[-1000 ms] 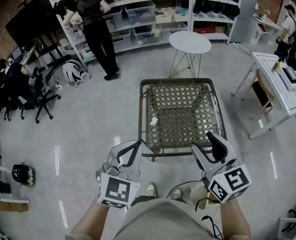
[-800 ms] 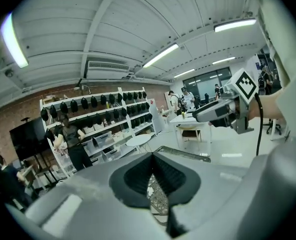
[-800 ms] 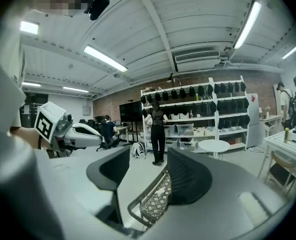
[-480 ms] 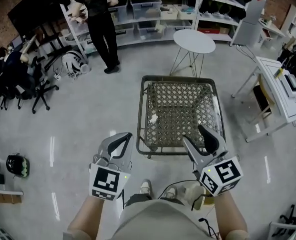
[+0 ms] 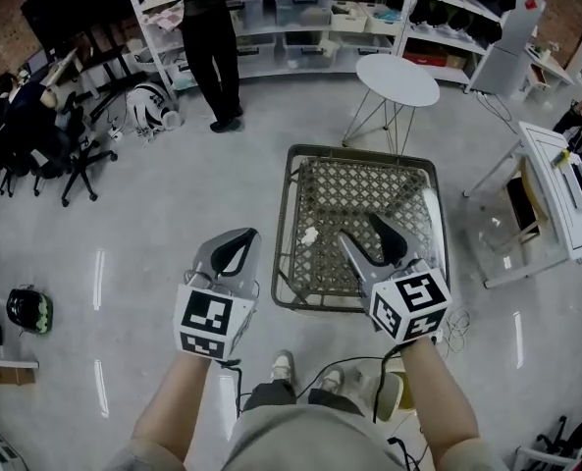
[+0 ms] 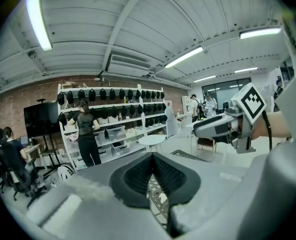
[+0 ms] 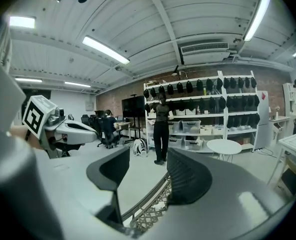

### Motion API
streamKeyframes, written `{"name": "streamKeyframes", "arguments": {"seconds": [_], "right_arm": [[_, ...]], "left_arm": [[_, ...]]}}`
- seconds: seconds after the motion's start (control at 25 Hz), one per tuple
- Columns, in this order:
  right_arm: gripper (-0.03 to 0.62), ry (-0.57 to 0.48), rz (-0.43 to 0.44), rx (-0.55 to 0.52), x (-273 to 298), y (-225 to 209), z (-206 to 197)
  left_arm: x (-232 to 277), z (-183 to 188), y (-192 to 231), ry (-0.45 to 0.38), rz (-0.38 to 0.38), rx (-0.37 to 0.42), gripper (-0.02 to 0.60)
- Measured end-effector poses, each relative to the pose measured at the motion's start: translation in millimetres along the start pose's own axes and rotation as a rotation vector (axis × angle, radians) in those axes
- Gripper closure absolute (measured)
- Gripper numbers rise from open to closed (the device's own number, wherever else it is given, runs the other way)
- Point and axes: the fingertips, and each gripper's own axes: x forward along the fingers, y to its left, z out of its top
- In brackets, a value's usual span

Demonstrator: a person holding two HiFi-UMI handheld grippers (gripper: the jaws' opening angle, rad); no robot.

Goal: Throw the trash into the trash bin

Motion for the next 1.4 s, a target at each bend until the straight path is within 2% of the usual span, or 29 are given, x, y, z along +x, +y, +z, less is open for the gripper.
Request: {"name": "streamKeyframes", "arguments": {"seconds": [0.2,0.4,0.68,0.92,1.2,1.4], "right_arm": [[0.352,0.066,-0.005,0.021,52.1,-25.8,-37.8],[0.353,0.127,-0.012,0.035,105.6,-32.5,-80.3],[0.347,0.215,-0.007,0.066,160.4,-41.0,-152.7],[0.347,0.333,-0.022,0.083,193.5,-44.5,-220.2],[0.349,0.463,-0.015,0.100,217.9,-53.7,-292.7],[0.350,0.530,0.003,0.111,230.3,-51.0,-329.0]], "left_arm": [[36.2,-15.5,15.8,0.021,0.014,0.002,0.578],[65.9,-39.2,32.5,0.018,-0.035,-0.043,0.578],[106.7,-90.3,42.2,0.103,-0.080,-0.076,0.578],[132.9,-138.9,48.7,0.166,-0.115,-0.119,0.578],[156.8,-194.1,41.7,0.241,-0.099,-0.228,0.578],[158.5,-219.5,42.5,0.266,-0.081,-0.260,0.578]]}}
